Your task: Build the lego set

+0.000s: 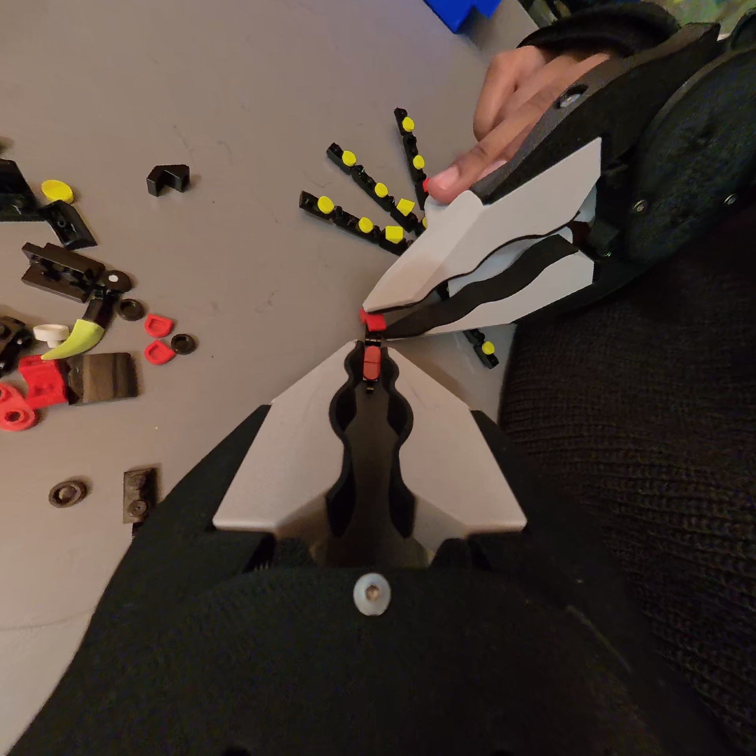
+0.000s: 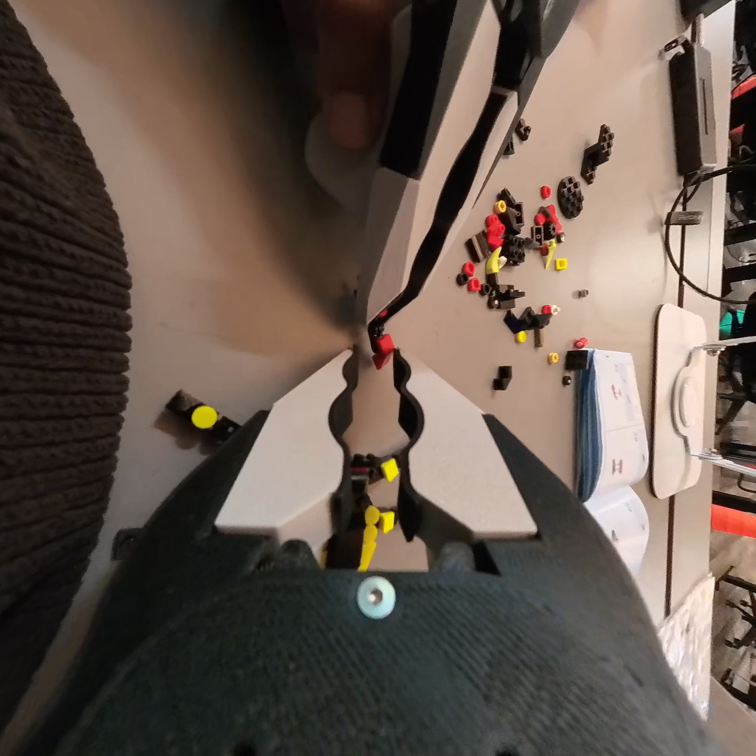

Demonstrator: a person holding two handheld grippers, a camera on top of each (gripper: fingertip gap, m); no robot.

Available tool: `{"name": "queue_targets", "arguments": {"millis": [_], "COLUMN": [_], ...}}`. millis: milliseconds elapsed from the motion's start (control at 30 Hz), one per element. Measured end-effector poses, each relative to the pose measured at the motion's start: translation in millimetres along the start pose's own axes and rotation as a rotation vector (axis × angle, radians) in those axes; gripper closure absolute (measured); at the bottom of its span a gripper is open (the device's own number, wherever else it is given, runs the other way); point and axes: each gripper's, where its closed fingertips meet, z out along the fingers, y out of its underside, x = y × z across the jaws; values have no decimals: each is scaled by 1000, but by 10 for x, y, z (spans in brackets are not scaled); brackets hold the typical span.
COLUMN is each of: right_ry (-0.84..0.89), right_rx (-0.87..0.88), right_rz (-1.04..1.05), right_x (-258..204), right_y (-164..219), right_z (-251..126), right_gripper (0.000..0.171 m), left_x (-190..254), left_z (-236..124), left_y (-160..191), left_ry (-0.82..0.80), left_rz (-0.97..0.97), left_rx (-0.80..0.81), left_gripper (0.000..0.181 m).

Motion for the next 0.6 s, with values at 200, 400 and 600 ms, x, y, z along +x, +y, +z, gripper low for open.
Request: {"name": "queue_targets", "arguments": {"millis": [200, 400, 600], "right_ry": [32, 75, 141], "right_rx": [-26, -49, -70], "right_rz": [-57, -89, -132], "right_x": [9, 52, 148], "right_y": [11, 20, 31], "right_z": [19, 15, -7], "right_gripper": [163, 163, 164], "left_x": [27, 8, -18], "left_z": [14, 8, -17], "left_y": [-5, -47, -157], "left_ry": [16, 23, 70], "left_rz": [-12, -91, -305], "left_rx": [2, 32, 117], "left_gripper": [176, 176, 176]}}
